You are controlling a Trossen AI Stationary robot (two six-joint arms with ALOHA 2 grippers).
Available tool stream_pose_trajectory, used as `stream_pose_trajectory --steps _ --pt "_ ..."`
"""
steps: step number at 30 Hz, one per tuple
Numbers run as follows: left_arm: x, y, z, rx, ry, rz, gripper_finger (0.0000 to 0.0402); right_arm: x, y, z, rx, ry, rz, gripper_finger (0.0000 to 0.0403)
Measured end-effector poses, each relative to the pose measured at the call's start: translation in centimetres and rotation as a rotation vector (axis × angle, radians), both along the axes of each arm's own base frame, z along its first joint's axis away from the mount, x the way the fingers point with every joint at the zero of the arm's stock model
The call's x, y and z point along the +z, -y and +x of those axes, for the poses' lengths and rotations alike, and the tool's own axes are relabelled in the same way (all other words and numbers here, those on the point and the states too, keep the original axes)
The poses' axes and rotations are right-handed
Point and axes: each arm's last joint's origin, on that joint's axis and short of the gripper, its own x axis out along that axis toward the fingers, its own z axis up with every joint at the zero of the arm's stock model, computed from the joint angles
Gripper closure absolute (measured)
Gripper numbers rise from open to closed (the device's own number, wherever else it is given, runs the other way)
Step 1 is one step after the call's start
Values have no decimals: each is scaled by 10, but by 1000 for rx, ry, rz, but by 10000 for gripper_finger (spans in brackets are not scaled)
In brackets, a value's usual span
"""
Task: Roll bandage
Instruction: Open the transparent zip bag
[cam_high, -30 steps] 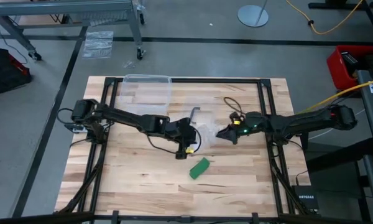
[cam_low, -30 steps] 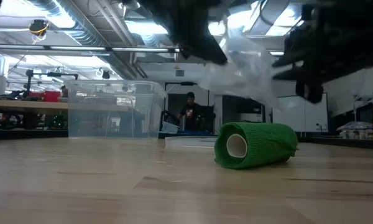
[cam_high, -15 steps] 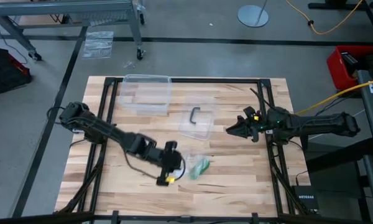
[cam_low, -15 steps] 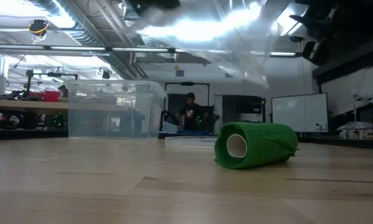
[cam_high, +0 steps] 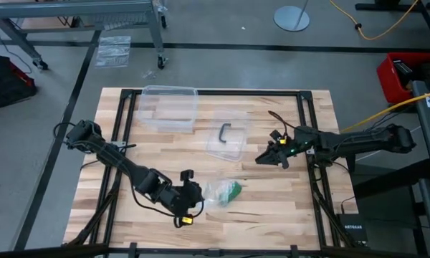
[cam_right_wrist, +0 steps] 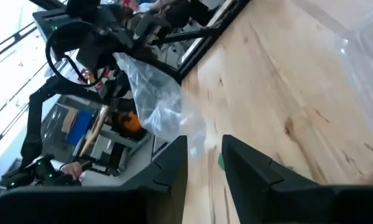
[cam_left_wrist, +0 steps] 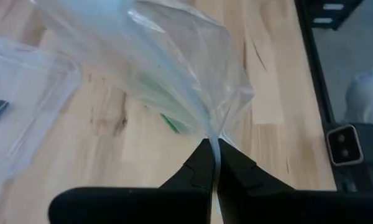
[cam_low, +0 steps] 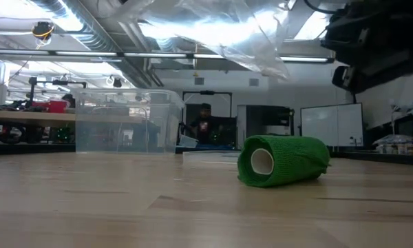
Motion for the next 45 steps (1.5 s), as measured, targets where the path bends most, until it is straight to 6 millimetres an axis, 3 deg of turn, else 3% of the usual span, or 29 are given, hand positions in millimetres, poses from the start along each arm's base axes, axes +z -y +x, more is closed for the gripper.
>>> stream_pose_trajectory --steps 7,12,17,21,26,33,45 --pt "-10 -1 6 57 -2 39 401 -2 1 20 14 102 -76 297" --pt "-28 -11 20 73 -41 113 401 -5 1 33 18 166 -120 297" --pt "-49 -25 38 80 -97 127 401 -6 1 48 53 180 -259 297" --pt "-62 -26 49 -17 -129 51 401 1 0 60 153 236 -421 297" --pt "-64 -21 51 -117 -153 -43 401 13 0 70 186 220 -537 297" --pt "-65 -14 48 -146 -157 -50 401 25 0 76 230 98 -547 295" --pt "-63 -23 54 -169 -133 -8 401 25 0 76 227 63 -491 203"
